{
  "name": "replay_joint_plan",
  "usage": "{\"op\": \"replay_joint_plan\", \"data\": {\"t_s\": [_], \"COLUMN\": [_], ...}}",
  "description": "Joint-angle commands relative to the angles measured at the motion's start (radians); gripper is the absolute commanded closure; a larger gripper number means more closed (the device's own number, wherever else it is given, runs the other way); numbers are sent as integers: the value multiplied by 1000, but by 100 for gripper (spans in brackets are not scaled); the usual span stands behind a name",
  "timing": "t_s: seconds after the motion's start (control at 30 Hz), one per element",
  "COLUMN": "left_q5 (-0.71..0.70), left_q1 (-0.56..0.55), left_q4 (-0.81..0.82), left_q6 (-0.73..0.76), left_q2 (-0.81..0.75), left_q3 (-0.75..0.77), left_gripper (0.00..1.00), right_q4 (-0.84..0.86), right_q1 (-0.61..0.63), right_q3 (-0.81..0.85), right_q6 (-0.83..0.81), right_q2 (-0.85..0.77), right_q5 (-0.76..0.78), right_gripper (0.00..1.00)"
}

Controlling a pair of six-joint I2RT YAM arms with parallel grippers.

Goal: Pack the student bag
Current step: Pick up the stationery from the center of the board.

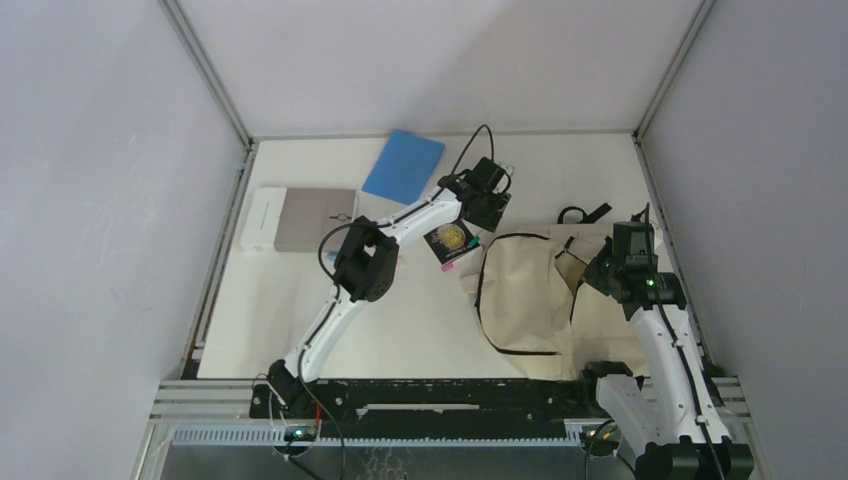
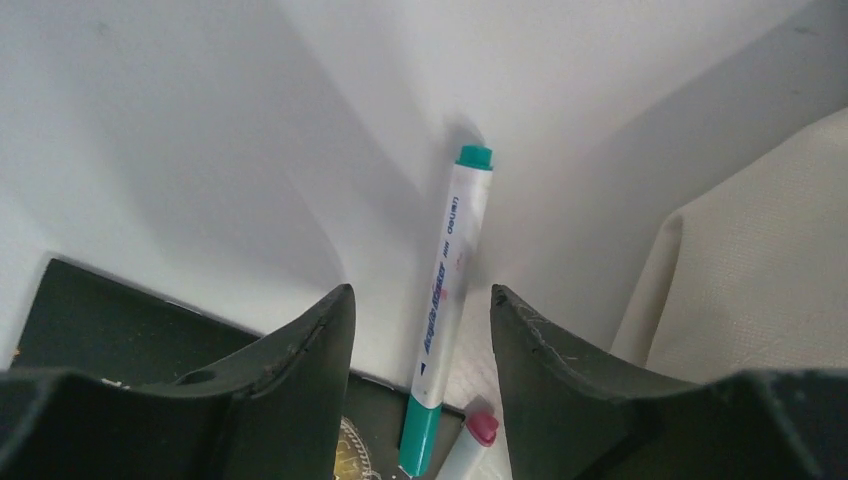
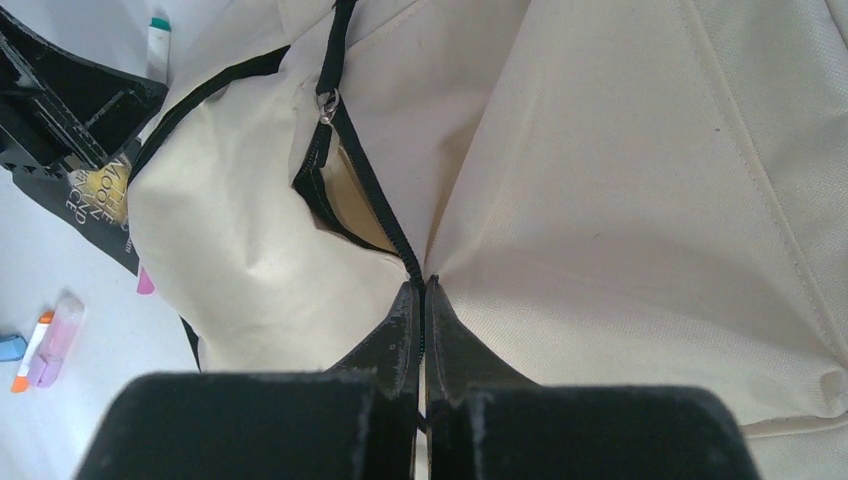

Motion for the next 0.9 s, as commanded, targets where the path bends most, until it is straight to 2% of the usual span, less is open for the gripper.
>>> {"op": "replay_joint_plan", "data": {"t_s": [0.0,0.37,0.5,0.63,0.87], "left_q5": [15,-11,-17,-24,-4], "left_q1": [6,6,6,8,15], "left_q4": [-52,-105,-117,-110,-5], "left_q6": [-25,-12,-11,-12,-50], "left_q2": [2,-17,-22,-68,-335], "left_q3": [52,19,18,19,-54], "left_gripper": [42,62,76,98,100], "right_q4": [72,76,73,73,71], "right_q1": [-4,-4,-4,-3,-3], "right_q3": [13,6,6,6,6], "right_q6": [-9,-3,0,2,6], "right_q2": [0,-5,-15,-23,-39], "right_q5": [-18,-15,-20,-21,-48], "right_gripper": [100,100,100,100,100]}}
